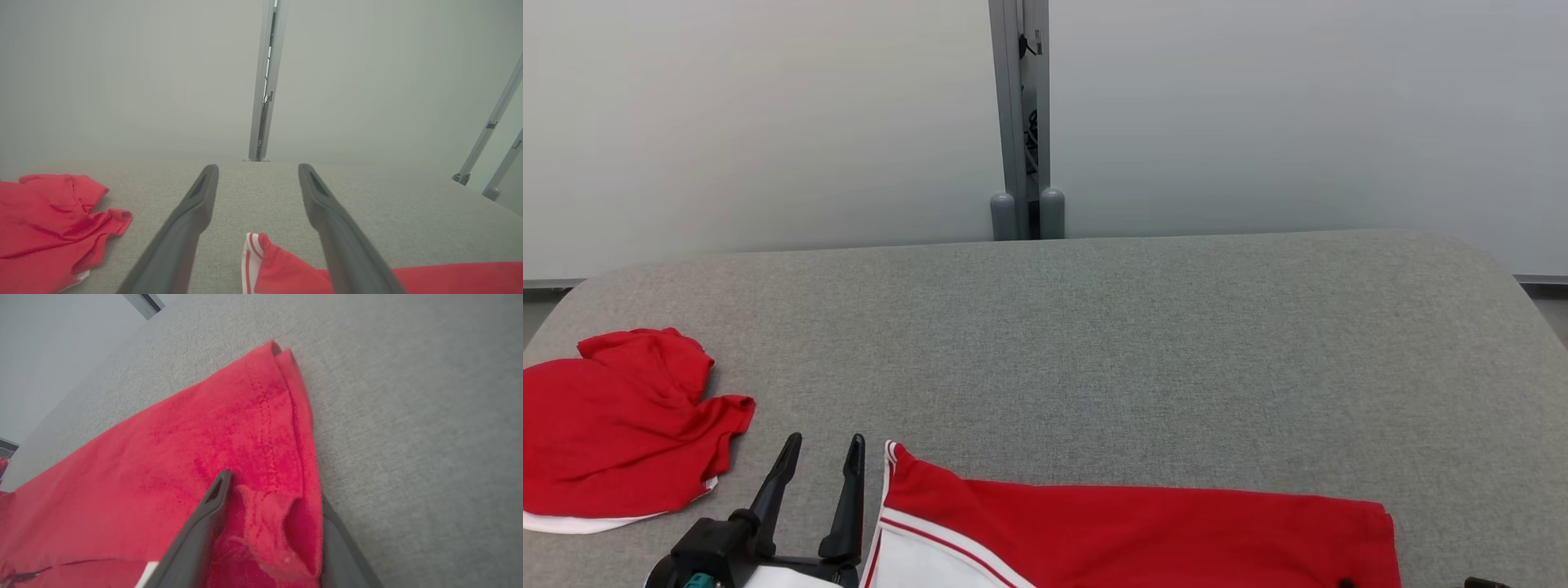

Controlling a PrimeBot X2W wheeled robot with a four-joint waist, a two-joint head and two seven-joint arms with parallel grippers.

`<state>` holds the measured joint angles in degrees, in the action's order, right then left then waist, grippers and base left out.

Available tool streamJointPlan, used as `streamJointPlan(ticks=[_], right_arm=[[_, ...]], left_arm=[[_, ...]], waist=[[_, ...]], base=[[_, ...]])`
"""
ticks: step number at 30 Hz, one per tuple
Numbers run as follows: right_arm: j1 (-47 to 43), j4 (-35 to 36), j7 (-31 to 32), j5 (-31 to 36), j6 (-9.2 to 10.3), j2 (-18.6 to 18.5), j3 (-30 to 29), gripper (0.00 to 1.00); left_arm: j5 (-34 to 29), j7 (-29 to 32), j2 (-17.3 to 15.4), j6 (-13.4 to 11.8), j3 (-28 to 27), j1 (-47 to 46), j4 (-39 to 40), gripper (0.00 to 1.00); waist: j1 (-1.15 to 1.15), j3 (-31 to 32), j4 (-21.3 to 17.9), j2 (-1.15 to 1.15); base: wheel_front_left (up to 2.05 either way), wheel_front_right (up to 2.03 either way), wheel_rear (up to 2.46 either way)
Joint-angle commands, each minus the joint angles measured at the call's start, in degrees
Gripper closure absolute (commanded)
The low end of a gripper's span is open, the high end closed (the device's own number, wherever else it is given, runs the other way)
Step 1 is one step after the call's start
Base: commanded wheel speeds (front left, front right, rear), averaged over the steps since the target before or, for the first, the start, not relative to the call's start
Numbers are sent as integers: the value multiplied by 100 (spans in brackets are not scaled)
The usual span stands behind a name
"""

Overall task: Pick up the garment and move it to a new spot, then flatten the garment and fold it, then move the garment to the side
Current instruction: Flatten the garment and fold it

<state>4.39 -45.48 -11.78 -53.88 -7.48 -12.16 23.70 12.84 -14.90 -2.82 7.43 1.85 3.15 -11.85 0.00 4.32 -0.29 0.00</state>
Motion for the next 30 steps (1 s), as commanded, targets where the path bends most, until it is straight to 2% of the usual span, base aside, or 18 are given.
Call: streamJointPlan(ticks=[1, 13, 25, 29, 30], right_arm=[[-19, -27, 7, -91, -4, 72, 147, 100], [387, -124, -339, -326, -2, -436, 230, 100], [851, -424, -358, -161, -2, -1360, 393, 100], [928, -246, -351, -241, -2, -1423, 540, 100], [890, 70, -227, -430, -3, -1400, 706, 100]], left_arm=[[-19, -20, -18, 4, -10, -58, 18, 0], [92, -19, -18, 5, 66, -25, -75, 0], [262, -20, -18, 6, 214, -108, -203, 0], [289, -20, -17, 6, 212, -81, -216, 0], [313, -20, -17, 6, 214, -42, -236, 0]], waist=[[0, 2, 12, 0], [0, 14, 31, 0], [0, 23, 91, 0], [0, 49, 71, 0], [0, 71, 42, 0]], base=[[0, 0, 0], [0, 0, 0], [0, 0, 0], [0, 0, 0], [0, 0, 0]])
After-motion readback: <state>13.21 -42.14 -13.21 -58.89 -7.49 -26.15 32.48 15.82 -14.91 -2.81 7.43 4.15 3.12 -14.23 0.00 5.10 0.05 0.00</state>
